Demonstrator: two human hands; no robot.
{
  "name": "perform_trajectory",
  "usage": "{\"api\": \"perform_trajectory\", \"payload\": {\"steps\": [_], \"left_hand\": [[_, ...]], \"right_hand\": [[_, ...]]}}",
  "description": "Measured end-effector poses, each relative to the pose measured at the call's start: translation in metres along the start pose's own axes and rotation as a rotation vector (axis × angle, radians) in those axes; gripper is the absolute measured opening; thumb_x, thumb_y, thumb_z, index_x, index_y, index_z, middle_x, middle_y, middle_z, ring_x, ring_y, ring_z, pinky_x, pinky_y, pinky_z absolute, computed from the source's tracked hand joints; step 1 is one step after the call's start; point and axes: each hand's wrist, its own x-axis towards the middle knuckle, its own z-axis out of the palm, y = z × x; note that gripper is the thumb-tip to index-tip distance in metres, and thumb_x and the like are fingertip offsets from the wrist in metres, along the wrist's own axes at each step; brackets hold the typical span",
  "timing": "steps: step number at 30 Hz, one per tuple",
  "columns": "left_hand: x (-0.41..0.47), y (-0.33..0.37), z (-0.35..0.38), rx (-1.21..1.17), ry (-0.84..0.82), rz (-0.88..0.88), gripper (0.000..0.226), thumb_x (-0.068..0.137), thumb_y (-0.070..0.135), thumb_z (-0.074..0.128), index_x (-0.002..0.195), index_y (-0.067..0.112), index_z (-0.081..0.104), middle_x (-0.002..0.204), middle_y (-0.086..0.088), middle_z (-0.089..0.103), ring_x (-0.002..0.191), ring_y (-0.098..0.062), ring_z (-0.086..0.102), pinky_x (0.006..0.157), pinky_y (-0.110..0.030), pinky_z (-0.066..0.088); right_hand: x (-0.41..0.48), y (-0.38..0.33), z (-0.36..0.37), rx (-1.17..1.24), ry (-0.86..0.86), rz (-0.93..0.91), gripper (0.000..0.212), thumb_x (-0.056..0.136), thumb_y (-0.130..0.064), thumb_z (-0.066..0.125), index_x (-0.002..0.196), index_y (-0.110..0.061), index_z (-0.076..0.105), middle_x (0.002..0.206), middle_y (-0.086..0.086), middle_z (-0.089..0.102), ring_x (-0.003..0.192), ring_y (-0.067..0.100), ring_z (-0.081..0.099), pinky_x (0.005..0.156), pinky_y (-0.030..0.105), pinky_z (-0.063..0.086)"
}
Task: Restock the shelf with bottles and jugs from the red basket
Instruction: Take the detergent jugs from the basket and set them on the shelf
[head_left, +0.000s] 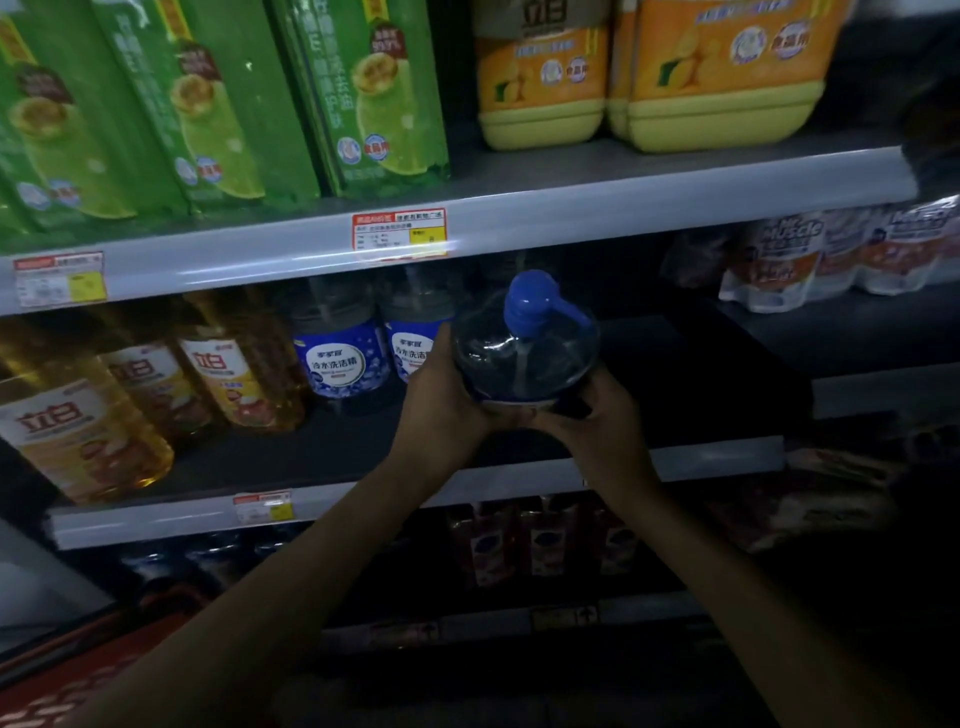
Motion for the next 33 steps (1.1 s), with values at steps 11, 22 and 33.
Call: {"api": "perform_trajectory", "payload": {"steps": [11,22,33], "left_hand": [[0.048,-0.032,0.052,-0.014,0.109,-0.071,0.103,0.046,0.021,0.107,0.134,0.015,0.055,0.127,0.004,0.069,0.114,-0.008,0.067,0.093,-0.024,0.058],[0.081,-0.048,0.056,0.078,0.128,-0.234,0.083,0.054,0.019,0.104,0.125,0.010,0.060,0.118,0.000,0.072,0.105,-0.014,0.068,0.081,-0.015,0.055],[0.079,-0.055,0.072,-0.026,0.241,-0.266,0.064,0.069,0.013,0.096,0.121,0.007,0.060,0.118,-0.005,0.075,0.097,-0.011,0.072,0.083,-0.028,0.063]], "right_hand": [[0.050,0.044,-0.003,-0.016,0.041,-0.011,0.073,0.078,-0.005,0.084,0.143,-0.020,0.053,0.122,-0.011,0.070,0.110,0.000,0.066,0.095,0.025,0.054],[0.086,0.065,0.015,-0.031,0.058,0.038,0.085,0.073,-0.008,0.081,0.147,-0.032,0.048,0.127,-0.004,0.070,0.115,0.012,0.067,0.097,0.045,0.057],[0.093,0.066,0.025,-0.031,0.114,0.106,0.088,0.075,-0.018,0.080,0.154,-0.026,0.042,0.136,0.003,0.066,0.118,0.014,0.066,0.099,0.044,0.056]]}}
